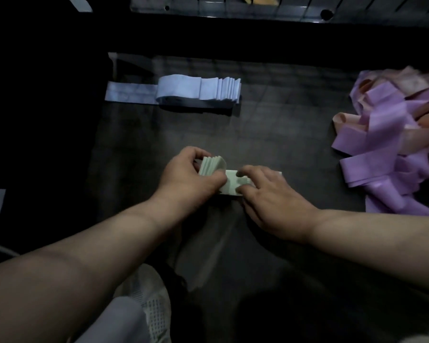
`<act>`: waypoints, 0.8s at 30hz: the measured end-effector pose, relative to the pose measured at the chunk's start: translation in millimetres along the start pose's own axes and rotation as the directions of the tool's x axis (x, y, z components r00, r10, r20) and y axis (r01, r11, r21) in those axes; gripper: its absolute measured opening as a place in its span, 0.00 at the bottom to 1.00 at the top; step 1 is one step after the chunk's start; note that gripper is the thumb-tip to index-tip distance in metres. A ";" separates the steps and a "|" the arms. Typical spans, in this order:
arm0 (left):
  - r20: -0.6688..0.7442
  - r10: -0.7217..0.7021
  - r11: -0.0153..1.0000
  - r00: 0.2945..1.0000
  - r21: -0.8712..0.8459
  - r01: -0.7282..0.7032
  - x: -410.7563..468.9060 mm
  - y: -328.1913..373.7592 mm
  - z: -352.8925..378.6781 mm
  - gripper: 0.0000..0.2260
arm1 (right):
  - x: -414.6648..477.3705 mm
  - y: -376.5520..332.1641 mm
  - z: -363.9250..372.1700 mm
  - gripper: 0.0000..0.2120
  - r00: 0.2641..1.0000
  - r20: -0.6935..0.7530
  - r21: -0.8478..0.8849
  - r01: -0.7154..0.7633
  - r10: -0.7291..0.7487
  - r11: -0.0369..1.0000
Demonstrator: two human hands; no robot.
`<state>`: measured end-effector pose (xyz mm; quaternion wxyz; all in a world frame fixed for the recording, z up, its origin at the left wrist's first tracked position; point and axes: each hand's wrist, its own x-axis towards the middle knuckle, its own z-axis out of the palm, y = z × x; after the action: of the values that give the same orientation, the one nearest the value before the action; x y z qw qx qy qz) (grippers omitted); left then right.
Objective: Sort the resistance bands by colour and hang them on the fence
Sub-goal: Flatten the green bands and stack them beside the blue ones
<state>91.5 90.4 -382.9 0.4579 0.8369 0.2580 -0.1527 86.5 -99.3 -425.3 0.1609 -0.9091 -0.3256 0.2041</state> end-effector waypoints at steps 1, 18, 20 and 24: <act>0.005 0.004 0.999 1.000 0.048 -0.004 0.0 2.8 6.1 0.12 | -6.3 1.6 -1.8 0.12 0.995 -0.040 0.056 -0.093 0.095 0.994; 0.170 0.098 0.858 0.981 0.484 -0.170 -6.5 31.0 59.7 0.22 | -19.0 33.5 13.7 0.11 0.677 0.065 0.663 -0.579 0.733 0.475; 0.207 0.090 0.836 0.974 0.515 -0.187 -9.3 32.6 64.1 0.25 | -19.9 34.1 13.8 0.12 0.673 0.065 0.663 -0.581 0.737 0.472; 0.296 0.084 0.820 0.951 0.522 -0.235 -13.3 31.6 70.7 0.25 | -20.7 33.5 12.3 0.10 0.662 0.056 0.698 -0.561 0.747 0.445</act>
<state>97.2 12.5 -392.3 0.2386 0.9244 0.0693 -0.2895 83.7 -135.6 -444.7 0.4207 -0.8600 0.1742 0.2302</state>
